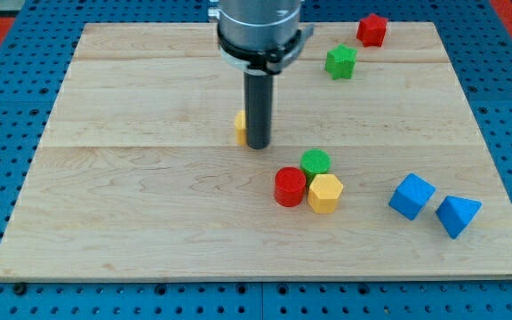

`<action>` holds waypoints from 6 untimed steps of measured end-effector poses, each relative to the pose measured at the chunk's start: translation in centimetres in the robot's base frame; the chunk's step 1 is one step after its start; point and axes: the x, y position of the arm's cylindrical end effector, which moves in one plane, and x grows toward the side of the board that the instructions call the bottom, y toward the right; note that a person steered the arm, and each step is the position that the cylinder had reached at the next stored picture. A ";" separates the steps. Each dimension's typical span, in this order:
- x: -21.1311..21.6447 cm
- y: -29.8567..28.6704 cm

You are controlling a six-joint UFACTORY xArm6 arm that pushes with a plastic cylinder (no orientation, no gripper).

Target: Place the heart bottom left to the green star

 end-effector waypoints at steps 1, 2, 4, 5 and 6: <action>-5.4 -6.1; -11.2 -11.1; -1.3 -3.2; -6.6 -1.8; -12.6 -5.8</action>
